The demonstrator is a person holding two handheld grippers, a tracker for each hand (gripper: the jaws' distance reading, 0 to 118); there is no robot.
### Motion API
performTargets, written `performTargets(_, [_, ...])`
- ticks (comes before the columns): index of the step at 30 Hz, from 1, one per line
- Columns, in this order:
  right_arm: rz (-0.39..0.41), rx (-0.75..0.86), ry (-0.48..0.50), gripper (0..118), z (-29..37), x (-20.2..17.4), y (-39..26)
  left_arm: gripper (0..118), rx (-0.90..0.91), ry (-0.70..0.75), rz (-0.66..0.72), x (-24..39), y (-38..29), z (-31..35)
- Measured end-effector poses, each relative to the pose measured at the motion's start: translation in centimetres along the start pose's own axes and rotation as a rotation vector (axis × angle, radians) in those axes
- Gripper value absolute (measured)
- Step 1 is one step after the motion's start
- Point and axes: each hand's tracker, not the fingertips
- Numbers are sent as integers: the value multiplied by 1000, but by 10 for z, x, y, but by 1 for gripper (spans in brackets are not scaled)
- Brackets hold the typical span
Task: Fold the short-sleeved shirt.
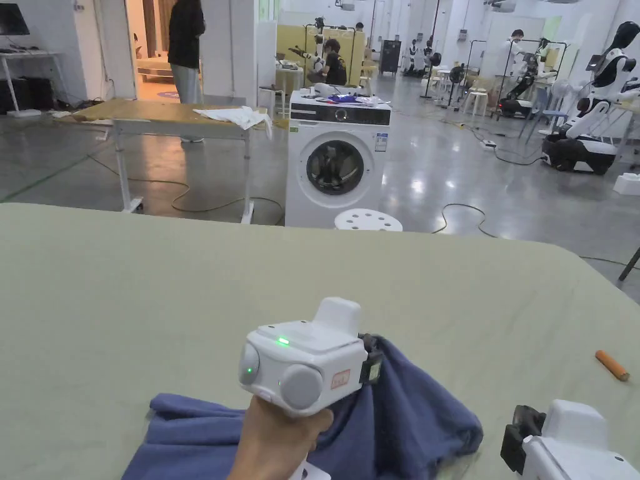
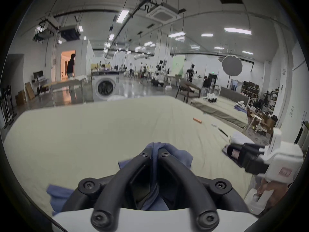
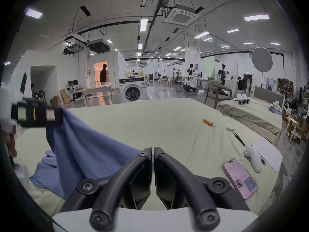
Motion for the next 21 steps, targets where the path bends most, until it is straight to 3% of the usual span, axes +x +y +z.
performTargets(1, [1, -7, -1, 1, -1, 0, -2, 21, -17, 3, 24, -1, -11, -3])
performTargets(3, [0, -18, 4, 1, -3, -2, -5, 25, -30, 25, 45, -8, -24, -4])
performTargets(6, [4, -20, 17, 1, -4, -10, -6, 70, -36, 57, 52, -17, -37, 6])
performTargets(12, [34, 72, 83, 1, -5, -41, 12, 73, 137, 121, 55, -41, -34, 61])
performTargets(17, [74, 154, 110, 1, -4, -70, 31, 68, 274, 301, 46, -65, -34, 108])
performTargets(18, [81, 172, 114, 1, -4, -76, 34, 60, 293, 347, 34, -69, -35, 117])
performTargets(21, [84, 206, 118, 1, -2, -88, 40, 10, 319, 459, 6, -81, -37, 137])
